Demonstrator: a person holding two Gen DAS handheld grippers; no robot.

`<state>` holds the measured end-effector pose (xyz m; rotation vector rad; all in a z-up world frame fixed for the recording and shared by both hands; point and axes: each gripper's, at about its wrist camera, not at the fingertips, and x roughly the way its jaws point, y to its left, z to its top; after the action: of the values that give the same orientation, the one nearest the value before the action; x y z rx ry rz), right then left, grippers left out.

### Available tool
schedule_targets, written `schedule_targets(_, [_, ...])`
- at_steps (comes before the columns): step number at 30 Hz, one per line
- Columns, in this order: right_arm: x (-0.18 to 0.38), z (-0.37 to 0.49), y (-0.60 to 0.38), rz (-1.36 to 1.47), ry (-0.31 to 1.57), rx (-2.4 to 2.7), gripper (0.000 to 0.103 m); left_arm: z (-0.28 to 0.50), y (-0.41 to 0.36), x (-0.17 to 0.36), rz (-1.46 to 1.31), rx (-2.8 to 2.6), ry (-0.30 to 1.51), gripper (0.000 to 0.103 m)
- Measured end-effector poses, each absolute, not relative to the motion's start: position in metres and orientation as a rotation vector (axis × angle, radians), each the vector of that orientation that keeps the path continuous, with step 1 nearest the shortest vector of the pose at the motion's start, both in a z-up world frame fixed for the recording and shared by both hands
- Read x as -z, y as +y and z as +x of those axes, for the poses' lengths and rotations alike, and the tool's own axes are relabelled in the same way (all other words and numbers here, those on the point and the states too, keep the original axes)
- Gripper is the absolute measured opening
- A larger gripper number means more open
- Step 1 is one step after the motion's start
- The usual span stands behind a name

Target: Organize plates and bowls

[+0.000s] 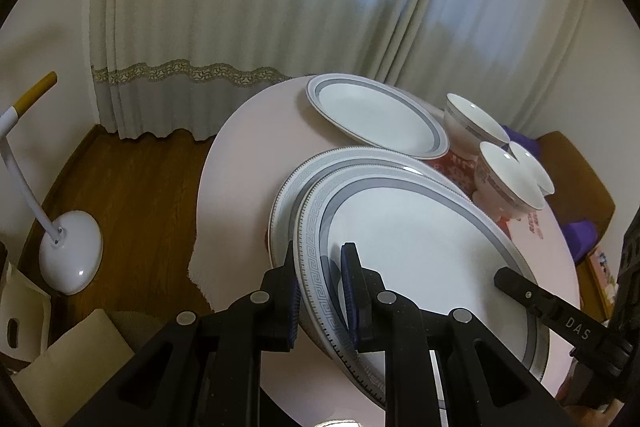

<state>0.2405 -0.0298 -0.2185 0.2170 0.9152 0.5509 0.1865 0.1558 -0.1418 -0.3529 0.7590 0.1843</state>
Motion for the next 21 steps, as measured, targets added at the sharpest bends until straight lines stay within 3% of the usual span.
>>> schedule_targets(21, [0.228,0.255,-0.023,0.305,0.912,-0.524,0.021,0.207,0.167,0.15,-0.297,-0.158,0.764,0.015])
